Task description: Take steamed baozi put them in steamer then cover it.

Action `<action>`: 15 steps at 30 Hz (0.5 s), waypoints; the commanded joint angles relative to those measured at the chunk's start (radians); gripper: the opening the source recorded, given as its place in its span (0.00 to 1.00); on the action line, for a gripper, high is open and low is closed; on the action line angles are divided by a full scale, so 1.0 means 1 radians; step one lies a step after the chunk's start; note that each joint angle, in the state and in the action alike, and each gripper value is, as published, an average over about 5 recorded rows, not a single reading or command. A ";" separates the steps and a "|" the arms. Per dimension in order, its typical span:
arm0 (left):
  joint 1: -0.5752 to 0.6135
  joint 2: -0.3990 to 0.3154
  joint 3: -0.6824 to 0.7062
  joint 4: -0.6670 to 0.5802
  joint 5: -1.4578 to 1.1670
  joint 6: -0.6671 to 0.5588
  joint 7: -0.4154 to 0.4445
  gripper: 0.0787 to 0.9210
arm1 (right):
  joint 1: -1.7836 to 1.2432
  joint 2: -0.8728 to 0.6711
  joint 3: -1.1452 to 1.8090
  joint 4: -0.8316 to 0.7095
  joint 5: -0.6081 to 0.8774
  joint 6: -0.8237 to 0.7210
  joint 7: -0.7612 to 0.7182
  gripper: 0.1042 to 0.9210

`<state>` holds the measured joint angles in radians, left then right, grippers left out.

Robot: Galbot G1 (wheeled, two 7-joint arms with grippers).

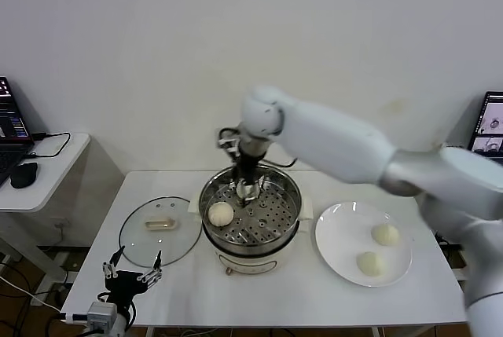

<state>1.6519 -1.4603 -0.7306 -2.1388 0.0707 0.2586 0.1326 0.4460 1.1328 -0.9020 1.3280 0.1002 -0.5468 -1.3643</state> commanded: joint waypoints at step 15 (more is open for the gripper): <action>0.026 -0.001 0.009 -0.001 0.009 0.001 -0.003 0.88 | -0.474 -0.726 0.322 0.362 -0.295 0.203 -0.036 0.88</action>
<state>1.6763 -1.4618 -0.7213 -2.1387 0.0797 0.2596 0.1295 0.2580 0.6220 -0.7374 1.6081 -0.0344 -0.4177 -1.4001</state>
